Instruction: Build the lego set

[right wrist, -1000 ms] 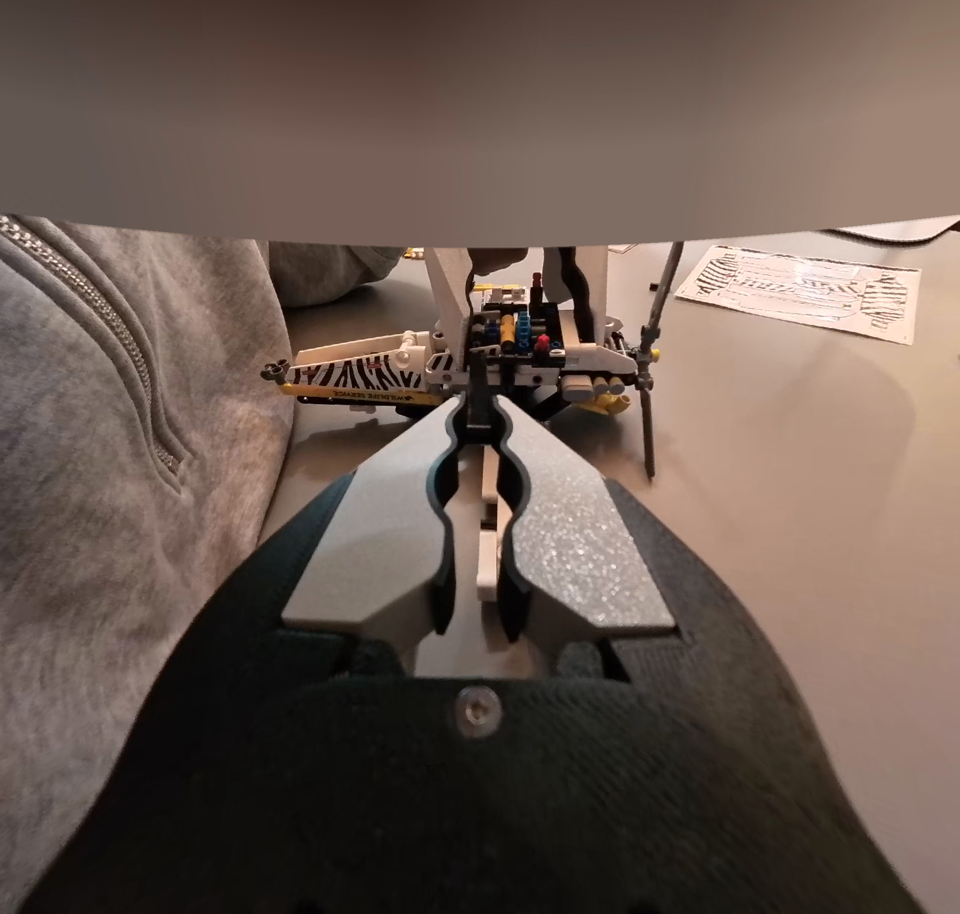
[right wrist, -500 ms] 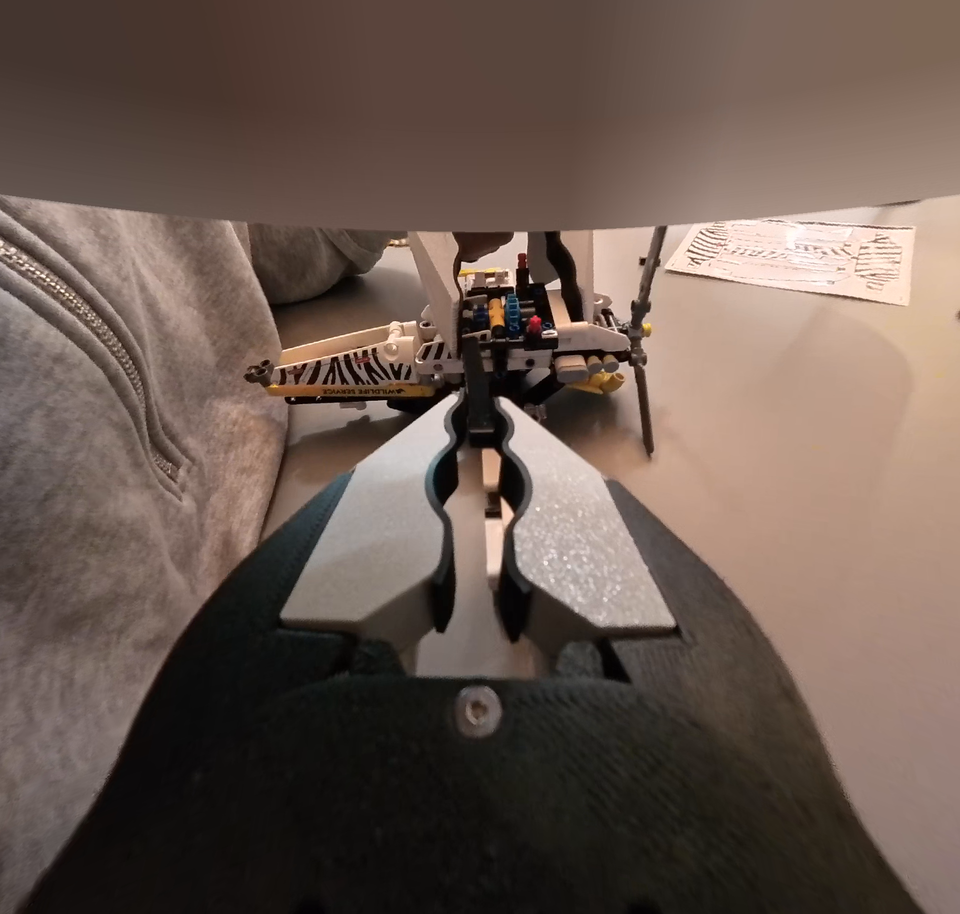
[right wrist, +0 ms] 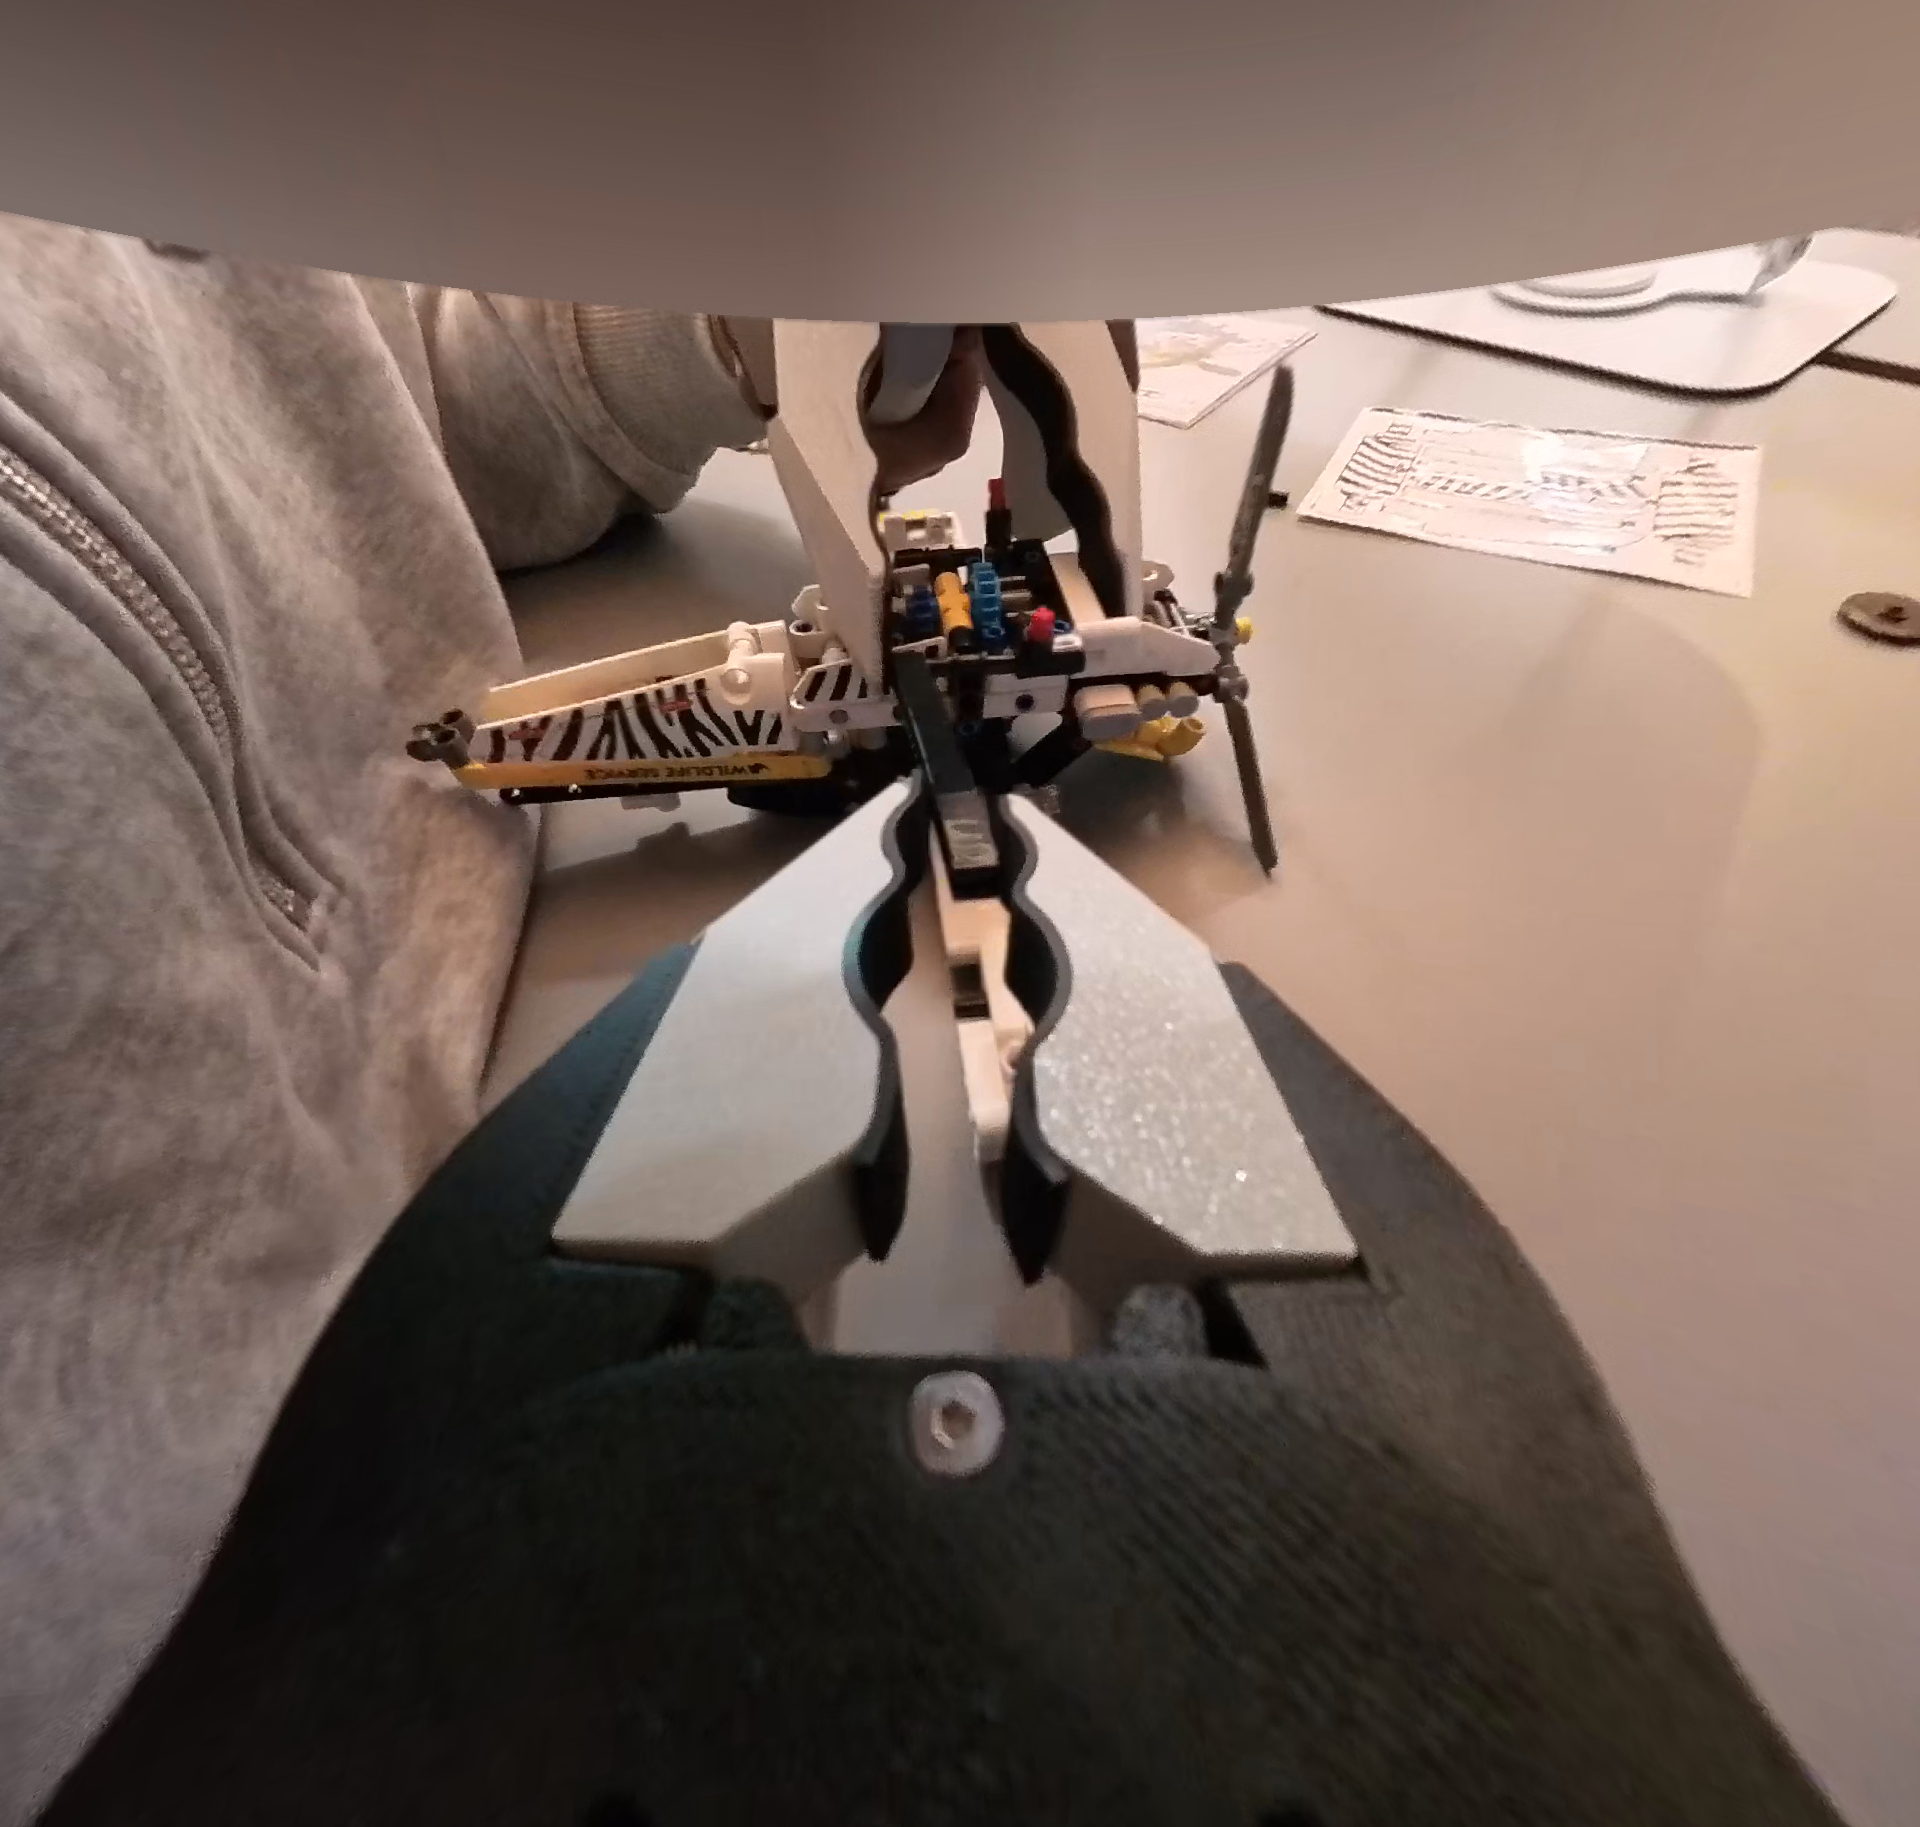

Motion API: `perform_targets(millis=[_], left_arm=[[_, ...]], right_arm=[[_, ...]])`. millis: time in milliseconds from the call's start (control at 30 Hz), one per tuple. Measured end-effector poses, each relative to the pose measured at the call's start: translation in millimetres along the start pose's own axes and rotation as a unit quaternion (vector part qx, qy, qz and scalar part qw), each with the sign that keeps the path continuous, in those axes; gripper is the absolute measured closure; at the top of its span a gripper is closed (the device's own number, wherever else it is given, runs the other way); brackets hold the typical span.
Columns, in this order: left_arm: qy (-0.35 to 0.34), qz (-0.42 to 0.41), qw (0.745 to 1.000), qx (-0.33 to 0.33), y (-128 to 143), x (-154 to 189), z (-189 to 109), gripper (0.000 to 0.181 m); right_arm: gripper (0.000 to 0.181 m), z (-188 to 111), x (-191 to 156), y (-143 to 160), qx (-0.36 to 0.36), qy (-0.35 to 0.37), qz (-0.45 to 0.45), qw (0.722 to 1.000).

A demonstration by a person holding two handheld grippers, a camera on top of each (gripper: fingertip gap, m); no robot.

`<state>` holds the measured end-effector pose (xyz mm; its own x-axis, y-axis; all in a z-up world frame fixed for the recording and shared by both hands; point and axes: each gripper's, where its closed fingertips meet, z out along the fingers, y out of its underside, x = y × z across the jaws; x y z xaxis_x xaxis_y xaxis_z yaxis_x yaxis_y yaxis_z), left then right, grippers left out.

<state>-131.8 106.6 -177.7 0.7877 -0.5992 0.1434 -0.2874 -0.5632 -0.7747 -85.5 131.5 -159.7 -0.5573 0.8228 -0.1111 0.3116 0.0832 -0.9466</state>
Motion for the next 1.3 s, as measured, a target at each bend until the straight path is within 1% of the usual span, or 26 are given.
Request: perform_targets(millis=[133, 267, 333, 467, 600, 800, 967, 1033, 1100, 1167, 1233, 1300], left_arm=[[0.000, -0.008, 1.000, 0.003, 0, -1, 1, 0.116], [-0.011, -0.016, 1.000, 0.004, -1, -3, 2, 0.116], [-0.014, -0.019, 1.000, 0.003, -1, -3, 3, 0.116], [-0.025, -0.025, 0.999, 0.009, -2, -4, 4, 0.116], [-0.029, -0.031, 0.999, 0.014, -2, -3, 4, 0.116], [-0.037, -0.030, 0.999, 0.010, -1, -5, 4, 0.116], [-0.039, -0.026, 0.999, 0.002, -2, -5, 6, 0.116], [-0.041, -0.026, 0.999, 0.002, -3, -5, 6, 0.116], [-0.042, -0.027, 0.999, 0.001, -3, -5, 7, 0.116], [-0.044, -0.027, 0.999, 0.000, -3, -5, 7, 0.116], [-0.045, -0.027, 0.999, 0.000, -3, -5, 7, 0.116], [-0.045, -0.027, 0.999, 0.002, -3, -5, 7, 0.116]], right_arm=[[0.171, 0, 1, 0, 0.000, 0.016, -0.032, 0.999], [0.170, -2, 1, 2, -0.004, 0.051, -0.047, 0.998], [0.170, -3, 1, 2, -0.002, 0.064, -0.035, 0.997], [0.169, -5, 5, 2, 0.007, 0.070, 0.025, 0.997], [0.167, -4, 8, 3, 0.004, 0.064, 0.046, 0.997], [0.165, -2, 10, 4, -0.010, 0.091, -0.014, 0.996], [0.166, -3, 7, 9, -0.022, 0.078, -0.007, 0.997], [0.168, -2, 8, 19, -0.059, 0.075, -0.018, 0.995], [0.160, 0, 7, 26, -0.083, 0.079, -0.035, 0.993], [0.150, 0, 6, 23, -0.082, 0.087, -0.047, 0.992], [0.144, -3, 8, 12, -0.061, 0.101, -0.055, 0.992], [0.144, -5, 7, -3, -0.031, 0.098, -0.058, 0.993]])
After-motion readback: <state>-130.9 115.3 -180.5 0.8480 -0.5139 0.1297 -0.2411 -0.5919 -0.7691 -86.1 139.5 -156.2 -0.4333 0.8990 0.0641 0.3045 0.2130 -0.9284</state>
